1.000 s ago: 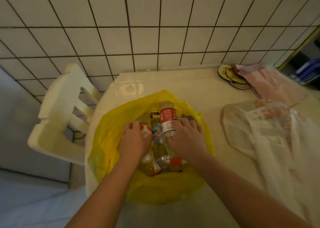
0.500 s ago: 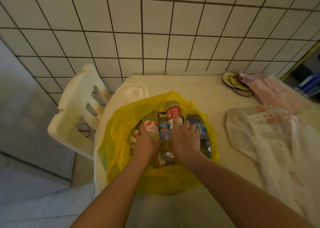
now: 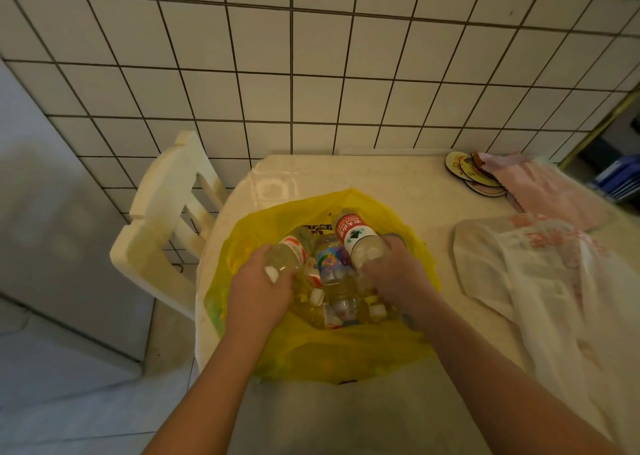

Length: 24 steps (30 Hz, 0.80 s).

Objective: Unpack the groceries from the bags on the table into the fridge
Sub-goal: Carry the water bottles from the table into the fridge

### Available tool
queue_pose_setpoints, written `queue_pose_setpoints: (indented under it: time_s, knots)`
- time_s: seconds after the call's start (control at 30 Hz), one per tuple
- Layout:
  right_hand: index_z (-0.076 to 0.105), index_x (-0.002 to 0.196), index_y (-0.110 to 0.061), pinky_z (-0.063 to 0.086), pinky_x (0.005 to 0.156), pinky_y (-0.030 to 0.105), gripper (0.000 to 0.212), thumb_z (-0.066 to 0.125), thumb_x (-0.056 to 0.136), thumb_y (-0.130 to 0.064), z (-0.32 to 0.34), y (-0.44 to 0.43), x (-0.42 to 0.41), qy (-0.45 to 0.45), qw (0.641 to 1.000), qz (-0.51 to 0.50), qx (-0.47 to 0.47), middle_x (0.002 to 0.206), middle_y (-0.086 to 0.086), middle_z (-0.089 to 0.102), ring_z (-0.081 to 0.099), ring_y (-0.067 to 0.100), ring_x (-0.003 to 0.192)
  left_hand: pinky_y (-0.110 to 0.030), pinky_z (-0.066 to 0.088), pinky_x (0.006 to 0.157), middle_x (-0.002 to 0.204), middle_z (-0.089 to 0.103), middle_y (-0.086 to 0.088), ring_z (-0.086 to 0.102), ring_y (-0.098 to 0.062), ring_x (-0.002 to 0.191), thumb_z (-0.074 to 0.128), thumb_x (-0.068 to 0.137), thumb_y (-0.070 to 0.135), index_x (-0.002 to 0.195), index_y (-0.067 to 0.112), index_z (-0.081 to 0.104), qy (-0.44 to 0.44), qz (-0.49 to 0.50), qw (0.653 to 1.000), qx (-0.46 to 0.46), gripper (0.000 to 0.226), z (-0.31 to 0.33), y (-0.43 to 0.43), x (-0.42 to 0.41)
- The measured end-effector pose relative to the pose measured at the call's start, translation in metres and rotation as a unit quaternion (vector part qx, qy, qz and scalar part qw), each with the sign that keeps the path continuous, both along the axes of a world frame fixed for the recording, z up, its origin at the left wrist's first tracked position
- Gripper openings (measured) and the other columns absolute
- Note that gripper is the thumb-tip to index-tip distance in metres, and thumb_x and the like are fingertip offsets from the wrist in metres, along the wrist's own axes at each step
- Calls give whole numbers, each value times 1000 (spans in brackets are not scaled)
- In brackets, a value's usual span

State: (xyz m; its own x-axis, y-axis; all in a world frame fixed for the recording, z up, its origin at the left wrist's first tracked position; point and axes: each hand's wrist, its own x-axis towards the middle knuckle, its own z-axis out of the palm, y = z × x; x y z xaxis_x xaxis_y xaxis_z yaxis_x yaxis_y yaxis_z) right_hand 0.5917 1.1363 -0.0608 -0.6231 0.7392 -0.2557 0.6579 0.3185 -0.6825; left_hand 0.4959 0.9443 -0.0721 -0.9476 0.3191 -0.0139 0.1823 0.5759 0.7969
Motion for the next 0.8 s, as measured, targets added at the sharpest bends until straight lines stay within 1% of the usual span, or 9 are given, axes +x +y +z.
queue_pose_setpoints:
  time_s: [0.13,0.2,0.23,0.3,0.33,0.4,0.53,0.67,0.8]
  knots:
    - [57,128,-27,60,75,50,56,65,77,-46,23,15,16,84,996,-34,26,103,1,67,70,28,85,-33,44,62,86,64,8,60,-19,78,73,88,37,105,23,61,96,23,992,73,26,18,0,-4]
    - [60,116,-31,61,69,47,46,66,74,-50,34,19,18,141,988,-53,18,94,-2,63,70,27,81,-31,37,56,75,57,12,53,-11,67,71,90,39,103,23,61,123,15,987,99,23,29,8,-4]
    - [60,109,-30,60,67,42,37,67,77,-48,41,19,19,172,983,-62,27,90,-3,62,69,25,79,-29,33,55,72,55,13,50,-6,64,70,90,40,105,23,62,127,11,985,113,23,34,12,-3]
    - [57,97,-26,49,60,18,24,71,84,-41,57,18,22,222,970,-73,70,83,-6,59,60,12,74,-25,30,54,68,52,12,47,-4,60,67,92,40,109,24,64,140,1,980,142,23,43,16,-1]
    - [57,95,-24,41,56,11,23,72,86,-40,67,17,23,245,963,-72,87,82,-8,58,55,6,71,-25,30,55,68,51,13,45,-5,60,66,93,41,112,24,65,152,-7,976,153,26,48,17,0]
    - [60,96,-25,37,58,12,22,73,87,-40,83,13,29,295,949,-63,91,82,-11,59,51,3,70,-27,35,60,75,52,18,47,-7,72,64,94,44,117,25,65,171,-27,971,164,30,61,16,7]
    - [61,96,-30,38,62,7,11,69,91,-37,107,3,48,372,924,-28,89,81,-15,59,50,-2,72,-37,50,90,106,60,23,54,-12,109,56,90,54,117,32,62,167,-51,963,206,36,85,9,28]
    - [62,96,-32,46,70,9,2,61,97,-31,125,-14,75,431,901,-3,36,89,-10,64,60,1,83,-50,53,93,109,67,1,63,-19,106,60,91,43,116,20,62,113,-107,938,311,34,99,-4,61]
    - [62,94,-25,59,76,30,11,54,102,-24,130,-38,110,469,880,29,-70,88,-1,68,70,13,86,-43,54,86,100,68,-5,64,-20,96,61,89,40,109,15,64,101,-96,921,363,32,102,-21,105]
